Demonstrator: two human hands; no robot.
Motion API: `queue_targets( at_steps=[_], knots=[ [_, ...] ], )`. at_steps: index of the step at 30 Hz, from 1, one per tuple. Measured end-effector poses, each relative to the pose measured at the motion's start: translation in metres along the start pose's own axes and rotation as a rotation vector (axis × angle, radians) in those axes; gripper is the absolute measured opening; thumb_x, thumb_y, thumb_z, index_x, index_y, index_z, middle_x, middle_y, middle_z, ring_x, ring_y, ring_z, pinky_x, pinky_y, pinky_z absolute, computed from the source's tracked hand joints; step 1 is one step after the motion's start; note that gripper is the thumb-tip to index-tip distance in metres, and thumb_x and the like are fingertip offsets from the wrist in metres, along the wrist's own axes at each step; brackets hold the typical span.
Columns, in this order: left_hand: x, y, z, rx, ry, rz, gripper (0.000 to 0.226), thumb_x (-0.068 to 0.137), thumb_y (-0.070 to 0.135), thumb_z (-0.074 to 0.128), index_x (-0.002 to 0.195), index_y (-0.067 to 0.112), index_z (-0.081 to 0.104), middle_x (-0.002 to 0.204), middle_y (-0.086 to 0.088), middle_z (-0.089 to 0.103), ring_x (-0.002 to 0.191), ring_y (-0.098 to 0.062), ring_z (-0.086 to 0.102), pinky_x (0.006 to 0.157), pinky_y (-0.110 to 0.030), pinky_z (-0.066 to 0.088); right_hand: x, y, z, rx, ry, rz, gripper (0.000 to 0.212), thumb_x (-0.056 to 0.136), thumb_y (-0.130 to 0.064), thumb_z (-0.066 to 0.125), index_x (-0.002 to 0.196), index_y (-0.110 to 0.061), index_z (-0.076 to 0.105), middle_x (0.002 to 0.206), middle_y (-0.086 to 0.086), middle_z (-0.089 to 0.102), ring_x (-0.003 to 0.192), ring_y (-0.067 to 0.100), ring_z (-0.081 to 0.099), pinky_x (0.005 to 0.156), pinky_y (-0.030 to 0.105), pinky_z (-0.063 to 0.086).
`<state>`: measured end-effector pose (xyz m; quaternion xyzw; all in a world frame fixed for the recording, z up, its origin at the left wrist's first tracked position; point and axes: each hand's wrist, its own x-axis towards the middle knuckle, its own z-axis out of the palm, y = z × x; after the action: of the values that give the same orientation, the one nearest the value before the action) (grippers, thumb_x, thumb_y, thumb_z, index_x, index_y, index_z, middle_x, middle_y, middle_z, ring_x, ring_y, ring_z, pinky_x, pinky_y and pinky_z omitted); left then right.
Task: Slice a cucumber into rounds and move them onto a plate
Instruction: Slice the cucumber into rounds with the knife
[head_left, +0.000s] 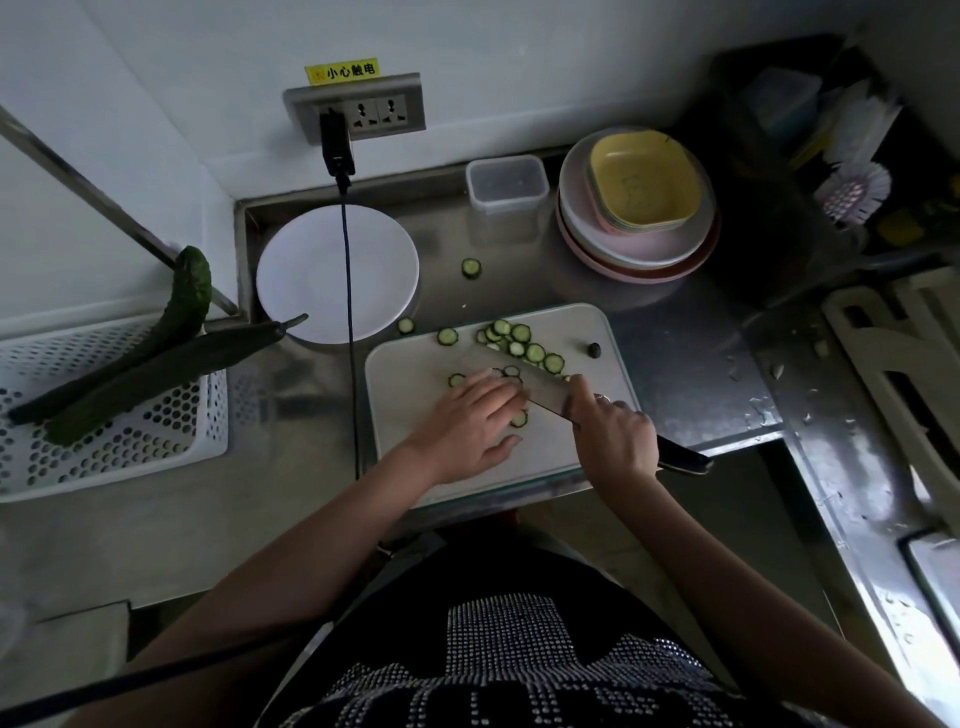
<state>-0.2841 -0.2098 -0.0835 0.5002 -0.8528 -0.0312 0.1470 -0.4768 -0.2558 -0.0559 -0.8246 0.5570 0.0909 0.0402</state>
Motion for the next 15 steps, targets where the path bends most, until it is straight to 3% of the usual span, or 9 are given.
queue_targets(
  at_steps=[5,8,12,15],
  knots=[
    [0.015,-0.004,-0.002,-0.126,-0.137,-0.157,0.054,0.093,0.041,0.037,0.128,0.004,0.055,0.131,-0.011,0.055,0.124,-0.023,0.047,0.112,-0.031,0.016,0.000,0.011,0.001,0.014,0.025,-0.023,0.044,0.094,-0.014,0.047,0.132,-0.021,0.027,0.100,0.000,0.068,0.086,0.025,0.064,0.061,0.031,0.036],
    [0.028,-0.014,-0.004,-0.188,-0.314,-0.319,0.059,0.099,0.045,0.033,0.145,0.010,0.033,0.152,-0.006,0.030,0.140,-0.016,0.024,0.115,-0.028,0.005,-0.004,0.018,-0.001,0.014,0.029,-0.067,0.044,0.095,-0.015,0.048,0.134,-0.020,0.029,0.102,0.000,0.069,0.087,0.025,0.064,0.063,0.031,0.035],
    [0.033,-0.026,0.001,-0.140,-0.593,-0.382,0.063,0.100,0.049,0.019,0.151,0.017,0.002,0.158,0.001,-0.001,0.144,-0.010,-0.005,0.117,-0.033,-0.002,-0.008,0.027,-0.001,0.023,0.036,-0.052,0.042,0.094,-0.014,0.050,0.132,-0.019,0.033,0.092,0.001,0.070,0.078,0.025,0.065,0.060,0.030,0.037],
    [0.030,-0.026,0.007,-0.107,-0.567,-0.415,0.062,0.100,0.049,0.012,0.150,0.018,-0.005,0.157,0.001,-0.012,0.142,-0.012,-0.017,0.117,-0.038,-0.007,-0.009,0.032,0.000,0.027,0.019,-0.043,0.038,0.094,-0.013,0.050,0.128,-0.019,0.034,0.089,0.000,0.069,0.075,0.024,0.065,0.058,0.029,0.038]
  ],
)
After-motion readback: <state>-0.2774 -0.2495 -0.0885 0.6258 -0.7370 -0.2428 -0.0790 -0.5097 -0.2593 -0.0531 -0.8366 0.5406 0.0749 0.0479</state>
